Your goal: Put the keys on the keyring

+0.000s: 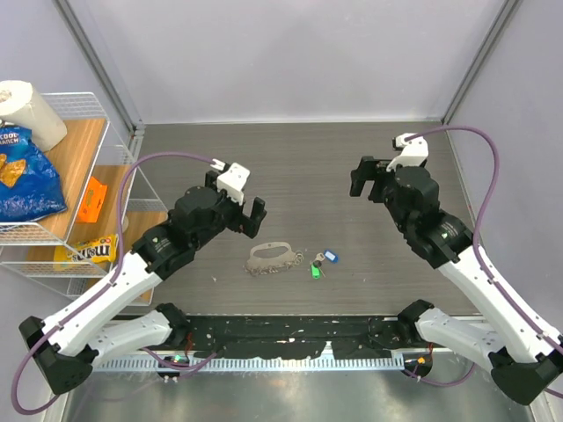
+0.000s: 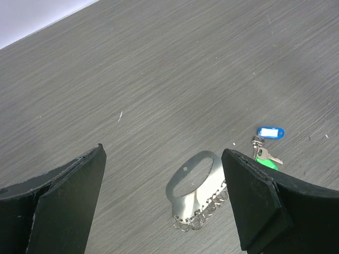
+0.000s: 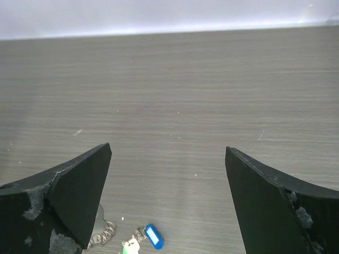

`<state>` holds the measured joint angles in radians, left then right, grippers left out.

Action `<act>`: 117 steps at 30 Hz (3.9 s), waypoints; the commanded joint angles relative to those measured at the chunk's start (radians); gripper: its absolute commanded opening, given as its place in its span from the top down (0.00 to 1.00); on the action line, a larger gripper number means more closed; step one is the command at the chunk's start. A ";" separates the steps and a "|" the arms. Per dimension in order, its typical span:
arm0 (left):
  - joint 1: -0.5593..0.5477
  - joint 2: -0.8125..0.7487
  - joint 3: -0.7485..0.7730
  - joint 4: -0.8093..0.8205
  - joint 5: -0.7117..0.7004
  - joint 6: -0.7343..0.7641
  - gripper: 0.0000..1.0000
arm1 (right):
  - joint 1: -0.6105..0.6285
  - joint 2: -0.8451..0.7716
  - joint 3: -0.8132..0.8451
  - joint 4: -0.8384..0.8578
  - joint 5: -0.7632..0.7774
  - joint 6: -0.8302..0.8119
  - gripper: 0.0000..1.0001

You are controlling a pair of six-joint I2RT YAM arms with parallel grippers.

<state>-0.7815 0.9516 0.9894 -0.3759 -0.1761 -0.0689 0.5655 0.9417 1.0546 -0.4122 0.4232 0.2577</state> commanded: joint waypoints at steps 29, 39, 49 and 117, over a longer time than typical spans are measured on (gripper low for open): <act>0.001 0.165 -0.173 -0.080 0.020 -0.362 0.07 | 0.111 0.011 -0.234 0.016 -0.314 0.029 0.05; 0.002 0.165 -0.262 -0.159 -0.079 -0.468 0.18 | 0.178 0.038 -0.297 0.058 -0.322 0.057 0.06; 0.002 0.144 -0.354 -0.106 -0.030 -0.514 0.41 | 0.209 0.058 -0.317 0.082 -0.342 0.069 0.08; 0.044 0.210 -0.390 0.025 -0.005 -0.453 0.67 | 0.278 0.072 -0.326 0.108 -0.342 0.109 0.13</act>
<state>-0.7437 1.2182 0.5957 -0.3534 -0.1574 -0.5365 0.8360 1.0172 0.7197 -0.3439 0.0765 0.3519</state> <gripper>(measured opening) 0.284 0.868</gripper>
